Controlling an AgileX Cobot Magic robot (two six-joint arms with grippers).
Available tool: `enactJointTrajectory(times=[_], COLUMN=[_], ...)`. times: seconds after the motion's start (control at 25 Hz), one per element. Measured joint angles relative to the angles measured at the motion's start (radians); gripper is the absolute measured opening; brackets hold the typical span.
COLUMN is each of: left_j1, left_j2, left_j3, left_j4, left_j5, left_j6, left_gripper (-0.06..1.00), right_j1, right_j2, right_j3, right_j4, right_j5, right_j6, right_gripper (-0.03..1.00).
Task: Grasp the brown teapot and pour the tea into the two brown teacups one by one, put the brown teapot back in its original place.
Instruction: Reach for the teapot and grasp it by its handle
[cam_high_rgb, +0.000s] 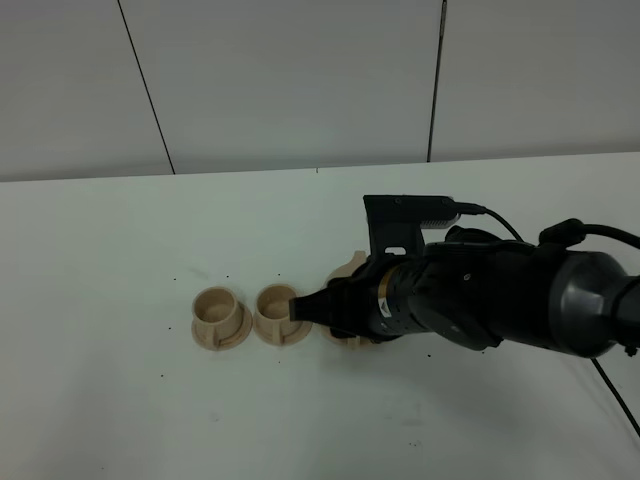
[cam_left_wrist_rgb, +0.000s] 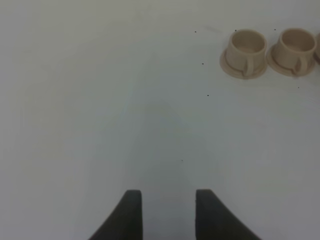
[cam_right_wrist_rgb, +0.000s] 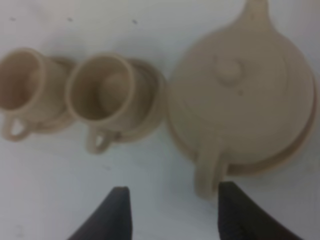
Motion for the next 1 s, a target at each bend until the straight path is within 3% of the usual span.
enactJointTrajectory(times=[0.44,1.0], left_j1=[0.0,0.0], left_j2=[0.0,0.0], left_j3=[0.0,0.0], left_j4=[0.001,0.001], left_j5=[0.0,0.0], left_j6=[0.0,0.0], left_gripper=[0.33,0.33], right_j1=[0.0,0.0], right_j2=[0.02,0.02], right_j3=[-0.001,-0.001], right_j4=[-0.007,0.004], right_j5=[0.019,-0.052], right_j6=[0.02,-0.09], right_gripper=[0.39,0.33])
